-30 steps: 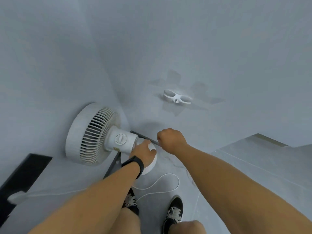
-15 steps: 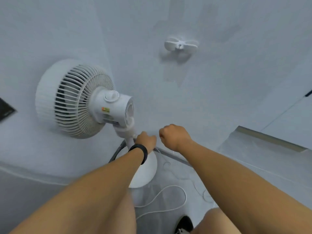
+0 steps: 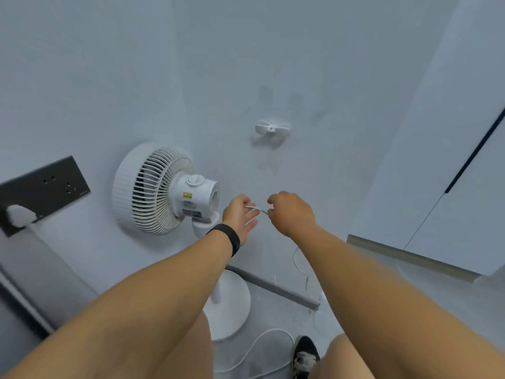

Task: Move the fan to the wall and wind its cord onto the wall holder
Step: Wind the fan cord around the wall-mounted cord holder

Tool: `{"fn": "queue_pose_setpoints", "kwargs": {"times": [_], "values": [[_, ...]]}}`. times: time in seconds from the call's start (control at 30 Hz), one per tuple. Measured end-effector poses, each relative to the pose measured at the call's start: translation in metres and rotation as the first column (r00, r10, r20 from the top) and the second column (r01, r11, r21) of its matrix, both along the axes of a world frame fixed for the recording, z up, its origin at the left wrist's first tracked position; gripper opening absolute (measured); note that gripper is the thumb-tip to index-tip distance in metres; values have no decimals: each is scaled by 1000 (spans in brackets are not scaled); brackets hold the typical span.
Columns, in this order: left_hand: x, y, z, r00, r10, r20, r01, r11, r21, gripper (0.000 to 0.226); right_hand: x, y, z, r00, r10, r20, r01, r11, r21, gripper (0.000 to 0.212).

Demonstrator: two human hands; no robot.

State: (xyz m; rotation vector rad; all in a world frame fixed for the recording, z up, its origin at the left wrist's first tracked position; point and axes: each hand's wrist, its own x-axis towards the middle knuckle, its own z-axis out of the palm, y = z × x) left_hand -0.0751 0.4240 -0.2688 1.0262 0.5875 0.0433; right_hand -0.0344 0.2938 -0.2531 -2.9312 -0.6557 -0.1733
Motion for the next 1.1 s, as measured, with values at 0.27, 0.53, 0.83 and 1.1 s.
{"fn": "queue_pose_setpoints", "kwargs": {"times": [0.27, 0.53, 0.83, 1.1], "values": [[6, 11, 49, 980, 31, 195, -16, 997, -79, 16, 25, 16, 4, 931, 47, -363, 150, 855, 496, 39], [70, 12, 44, 947, 11, 322, -45, 994, 96, 51, 79, 35, 46, 942, 196, -273, 46, 729, 683, 31], [130, 17, 44, 883, 39, 468, -213, 922, 325, 32, 123, 25, 59, 979, 151, 138, -203, 616, 761, 9], [163, 23, 46, 873, 192, 448, -383, 838, 388, 36, 172, 48, 66, 809, 52, 585, -354, 838, 415, 12]]}}
